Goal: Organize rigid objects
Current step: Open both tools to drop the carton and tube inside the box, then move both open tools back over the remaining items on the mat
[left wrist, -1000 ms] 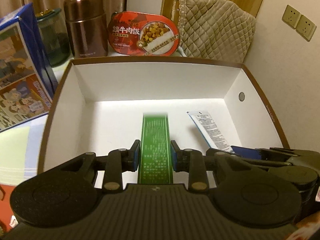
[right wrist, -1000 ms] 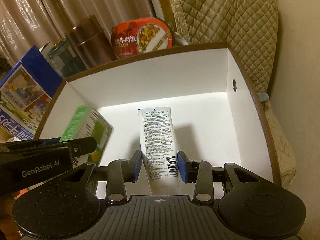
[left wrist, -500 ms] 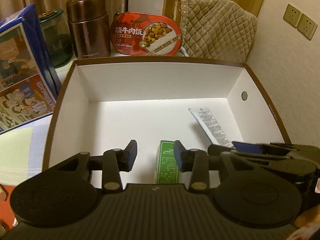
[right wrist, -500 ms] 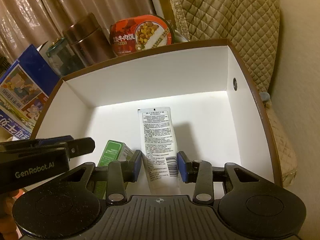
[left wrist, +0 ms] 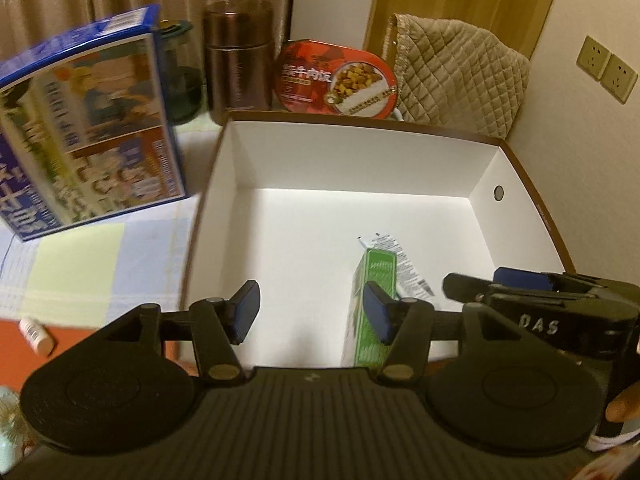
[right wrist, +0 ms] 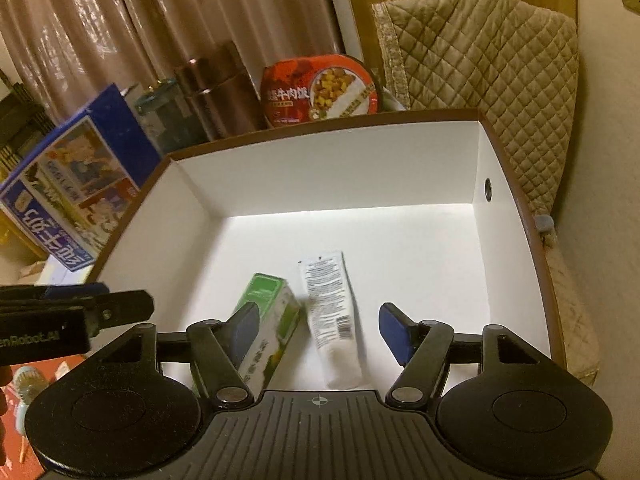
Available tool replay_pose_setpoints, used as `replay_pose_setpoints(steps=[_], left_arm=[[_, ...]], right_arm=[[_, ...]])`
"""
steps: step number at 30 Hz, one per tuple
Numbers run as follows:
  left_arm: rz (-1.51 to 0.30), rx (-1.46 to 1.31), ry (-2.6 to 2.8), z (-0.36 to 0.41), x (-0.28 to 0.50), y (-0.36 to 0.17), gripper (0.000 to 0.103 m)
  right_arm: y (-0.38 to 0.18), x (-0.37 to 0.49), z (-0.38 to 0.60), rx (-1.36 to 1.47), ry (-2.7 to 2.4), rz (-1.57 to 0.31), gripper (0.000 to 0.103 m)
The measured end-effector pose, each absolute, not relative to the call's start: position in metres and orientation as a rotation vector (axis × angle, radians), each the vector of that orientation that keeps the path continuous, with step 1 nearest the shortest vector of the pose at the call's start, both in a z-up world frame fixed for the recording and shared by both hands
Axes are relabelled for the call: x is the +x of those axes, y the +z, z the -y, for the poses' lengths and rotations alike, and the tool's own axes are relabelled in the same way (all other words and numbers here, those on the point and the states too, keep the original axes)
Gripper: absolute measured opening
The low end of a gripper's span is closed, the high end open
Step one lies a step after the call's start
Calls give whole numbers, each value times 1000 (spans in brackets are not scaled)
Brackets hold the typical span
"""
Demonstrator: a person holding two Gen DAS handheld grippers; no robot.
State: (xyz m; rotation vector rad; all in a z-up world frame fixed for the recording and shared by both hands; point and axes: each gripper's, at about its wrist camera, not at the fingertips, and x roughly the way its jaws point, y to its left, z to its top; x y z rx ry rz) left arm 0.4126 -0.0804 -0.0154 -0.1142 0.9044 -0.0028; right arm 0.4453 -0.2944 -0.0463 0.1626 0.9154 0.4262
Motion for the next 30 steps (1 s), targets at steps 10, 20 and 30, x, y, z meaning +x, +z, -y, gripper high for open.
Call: replay_pose_setpoints(steps=[10, 20, 30], left_arm=[[-870, -117, -35, 48, 354, 6, 53], [-850, -124, -58, 12, 300, 20, 53], [-865, -123, -13, -21, 260, 12, 53]], right_arm=[[-14, 388, 293, 206, 461, -845, 63], [3, 335, 270, 202, 451, -836, 63], [-1, 301, 237, 144, 520, -862, 63]])
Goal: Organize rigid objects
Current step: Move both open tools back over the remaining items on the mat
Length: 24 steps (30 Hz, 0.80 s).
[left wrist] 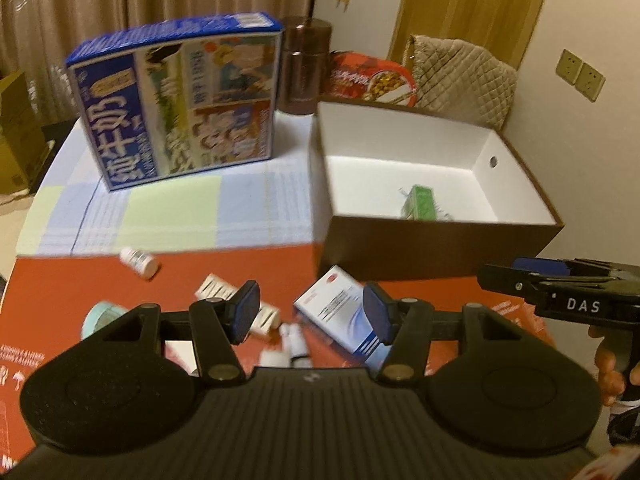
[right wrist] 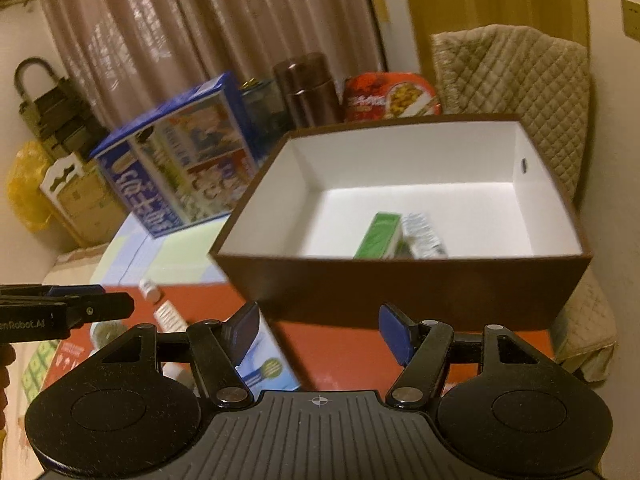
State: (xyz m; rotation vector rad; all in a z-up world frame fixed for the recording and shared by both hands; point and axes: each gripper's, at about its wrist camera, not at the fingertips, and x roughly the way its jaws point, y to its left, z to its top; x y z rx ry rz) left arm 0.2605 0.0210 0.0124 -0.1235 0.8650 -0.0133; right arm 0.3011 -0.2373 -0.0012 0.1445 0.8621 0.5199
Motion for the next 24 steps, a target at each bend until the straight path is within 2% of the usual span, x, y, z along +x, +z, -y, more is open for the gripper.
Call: replay_pose_setpoints(steps=[24], left_arm=[[-957, -195, 99, -74, 204, -30, 53]], right_arm=[[-45, 269, 159, -14, 672, -987, 63]])
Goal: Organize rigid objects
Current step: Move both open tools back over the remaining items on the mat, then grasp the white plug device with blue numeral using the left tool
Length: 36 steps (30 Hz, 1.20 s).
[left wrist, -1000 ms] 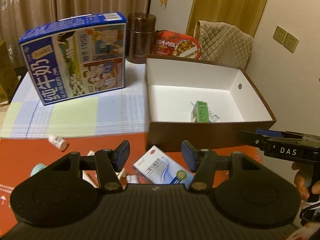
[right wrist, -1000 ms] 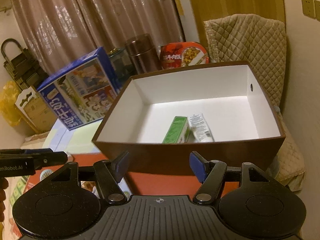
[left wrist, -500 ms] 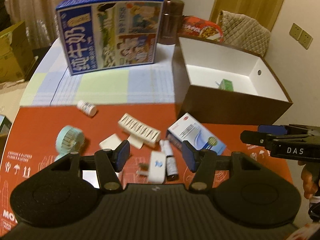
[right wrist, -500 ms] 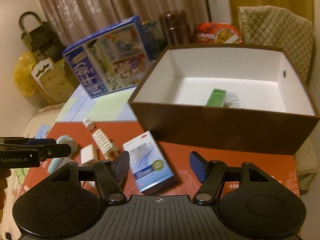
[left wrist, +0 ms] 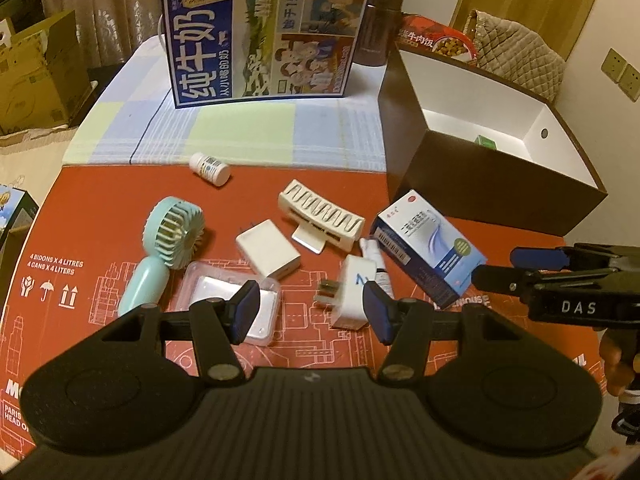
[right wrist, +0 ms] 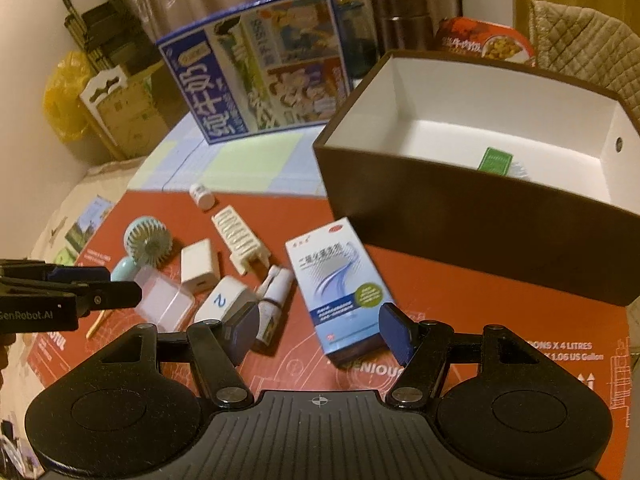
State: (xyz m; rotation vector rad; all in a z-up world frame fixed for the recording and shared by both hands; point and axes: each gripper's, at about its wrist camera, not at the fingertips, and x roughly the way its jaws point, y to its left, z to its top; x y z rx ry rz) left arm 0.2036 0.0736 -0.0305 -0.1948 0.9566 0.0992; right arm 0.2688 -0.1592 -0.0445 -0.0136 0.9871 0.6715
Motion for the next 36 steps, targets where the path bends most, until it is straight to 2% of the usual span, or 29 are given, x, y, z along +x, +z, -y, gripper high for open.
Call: replay_pose_setpoints(steps=[21, 22, 24, 25, 31, 36], left_arm=[[-994, -211, 87, -82, 199, -56, 52], [-996, -208, 77, -80, 200, -58, 52], [-999, -201, 63, -78, 203, -61, 52], [-1000, -200, 57, -77, 204, -62, 52], [-995, -182, -1, -68, 215, -68, 51], [-990, -145, -53, -54, 232, -76, 44]], right_arm=[[-69, 255, 118, -75, 750, -1042, 63], [-71, 255, 117, -76, 747, -1047, 62], [-75, 257, 115, -71, 744, -1062, 48], [-76, 258, 115, -65, 741, -1070, 47], [-76, 266, 122, -40, 699, -1050, 45], [-74, 274, 131, -38, 660, -1016, 46]])
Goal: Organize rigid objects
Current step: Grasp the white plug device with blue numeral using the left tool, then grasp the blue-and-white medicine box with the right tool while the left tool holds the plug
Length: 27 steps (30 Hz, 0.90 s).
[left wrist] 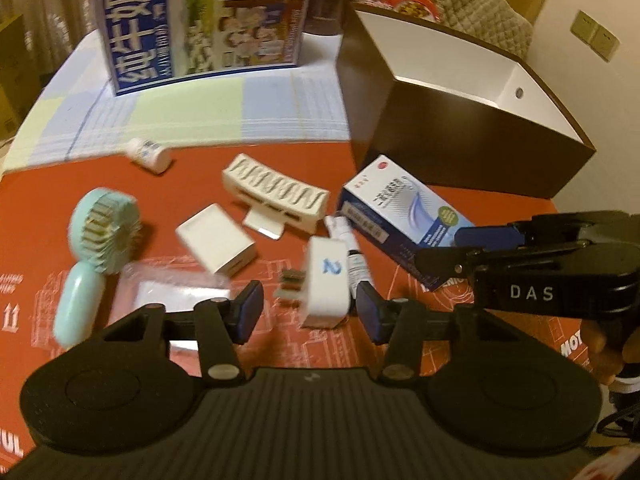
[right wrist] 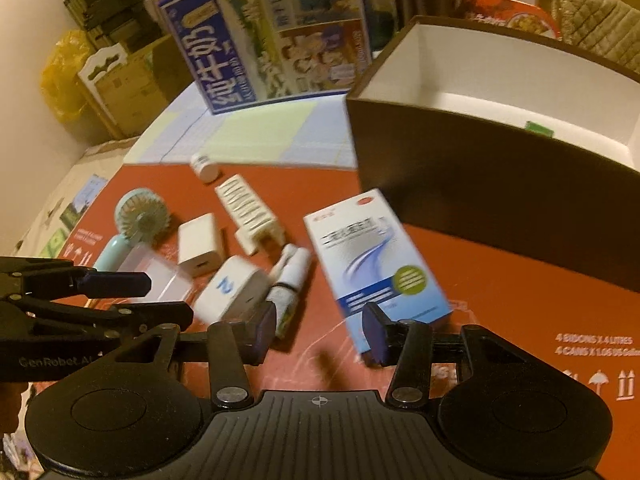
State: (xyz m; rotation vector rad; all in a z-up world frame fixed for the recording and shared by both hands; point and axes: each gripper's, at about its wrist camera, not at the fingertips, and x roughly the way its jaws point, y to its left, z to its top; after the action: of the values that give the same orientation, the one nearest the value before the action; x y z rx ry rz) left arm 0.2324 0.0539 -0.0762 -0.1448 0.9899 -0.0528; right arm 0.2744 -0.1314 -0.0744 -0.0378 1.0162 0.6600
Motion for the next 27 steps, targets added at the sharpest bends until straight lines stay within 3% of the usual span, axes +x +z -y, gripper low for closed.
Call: replay_pose_setpoints(steps=[6, 8, 11, 19, 23, 27], left_arm=[[-1007, -62, -82, -39, 251, -91, 37], [-1016, -46, -87, -37, 256, -96, 32], [-1021, -25, -81, -35, 260, -99, 27], [-1019, 13, -64, -29, 261, -98, 25], [-1020, 15, -49, -28, 258, -96, 23], [-1035, 5, -42, -28, 249, -94, 23]], right_arm=[[-80, 279, 137, -115, 638, -966, 66], [-83, 283, 136, -147, 641, -956, 68], [-90, 289, 133, -184, 651, -946, 69], [-106, 305, 115, -288, 701, -938, 70], [-108, 304, 117, -293, 717, -936, 62], [-106, 294, 129, -291, 719, -952, 62]])
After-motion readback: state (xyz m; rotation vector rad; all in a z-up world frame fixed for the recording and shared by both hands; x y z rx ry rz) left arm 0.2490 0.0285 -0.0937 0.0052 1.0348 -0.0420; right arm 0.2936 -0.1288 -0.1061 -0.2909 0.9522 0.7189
